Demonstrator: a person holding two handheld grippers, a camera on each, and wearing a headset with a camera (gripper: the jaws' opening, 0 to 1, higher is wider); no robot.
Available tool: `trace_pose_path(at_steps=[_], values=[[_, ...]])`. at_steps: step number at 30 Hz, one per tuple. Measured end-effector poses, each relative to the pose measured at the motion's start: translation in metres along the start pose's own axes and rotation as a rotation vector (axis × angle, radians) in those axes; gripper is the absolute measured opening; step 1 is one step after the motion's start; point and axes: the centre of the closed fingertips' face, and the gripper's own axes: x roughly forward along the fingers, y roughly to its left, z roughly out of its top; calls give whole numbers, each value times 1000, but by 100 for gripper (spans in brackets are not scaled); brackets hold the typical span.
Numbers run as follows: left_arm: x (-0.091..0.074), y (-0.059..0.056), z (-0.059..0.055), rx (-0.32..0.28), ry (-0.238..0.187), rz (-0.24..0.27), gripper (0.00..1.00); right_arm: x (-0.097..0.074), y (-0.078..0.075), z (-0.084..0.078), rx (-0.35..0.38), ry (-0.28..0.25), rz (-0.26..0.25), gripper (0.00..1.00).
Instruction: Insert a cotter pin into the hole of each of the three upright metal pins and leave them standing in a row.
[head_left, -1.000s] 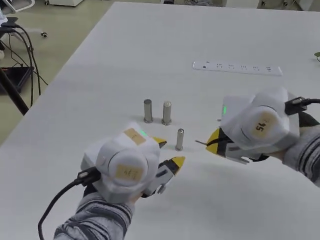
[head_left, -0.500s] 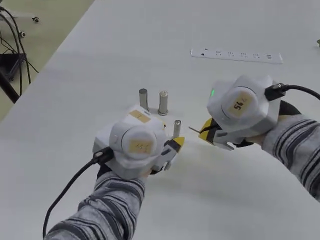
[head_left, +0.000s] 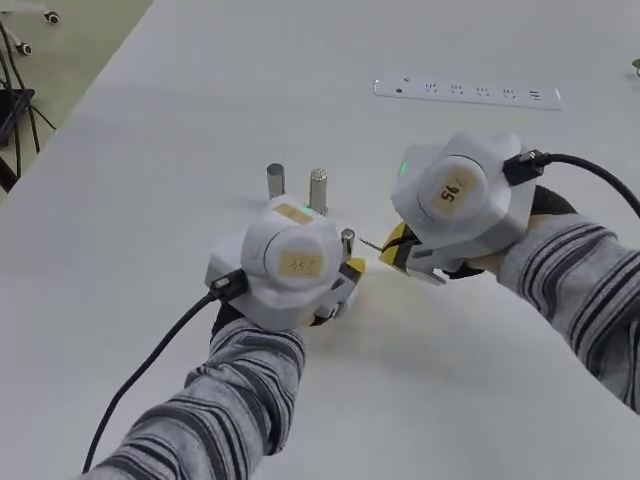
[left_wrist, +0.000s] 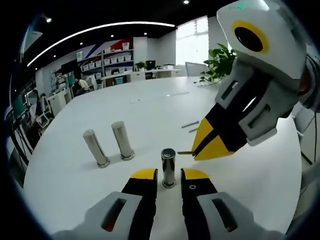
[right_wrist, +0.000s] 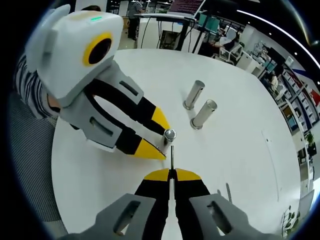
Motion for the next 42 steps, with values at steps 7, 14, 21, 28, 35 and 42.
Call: trace_pose_path(at_steps=[7, 14, 21, 28, 35, 42], values=[[4, -2, -5, 0, 19, -6, 8, 1, 1, 5, -6, -6, 8, 0], [5, -1, -8, 9, 22, 2, 5, 2, -1, 6, -33, -3, 12, 0], [7, -1, -10, 23, 18, -6, 5, 1, -1, 7, -119, 6, 18, 0], [8, -1, -11, 47, 18, -5, 5, -1, -3, 9, -167, 12, 27, 0], [8, -1, -12, 43, 17, -5, 5, -4, -2, 12, -198, 0, 41, 0], [8, 0, -13, 39, 18, -3, 5, -3, -3, 14, -216, -3, 40, 0]])
